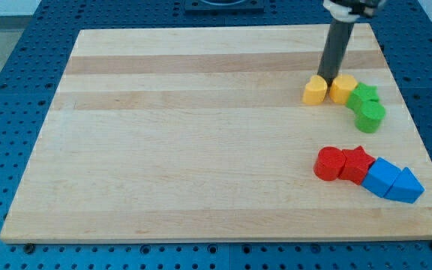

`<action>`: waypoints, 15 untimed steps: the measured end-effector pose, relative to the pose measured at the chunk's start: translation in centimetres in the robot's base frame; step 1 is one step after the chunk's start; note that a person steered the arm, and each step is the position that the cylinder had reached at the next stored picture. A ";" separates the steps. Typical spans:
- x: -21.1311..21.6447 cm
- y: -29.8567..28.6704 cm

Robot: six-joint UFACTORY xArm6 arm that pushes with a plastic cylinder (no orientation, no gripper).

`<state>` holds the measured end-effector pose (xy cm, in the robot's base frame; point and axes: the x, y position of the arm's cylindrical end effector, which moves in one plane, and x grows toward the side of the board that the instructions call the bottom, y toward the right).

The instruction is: Move the green circle to the top right of the red star

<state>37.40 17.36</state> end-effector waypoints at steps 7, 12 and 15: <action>-7.7 1.3; -8.1 4.9; -3.2 10.4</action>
<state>34.19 27.77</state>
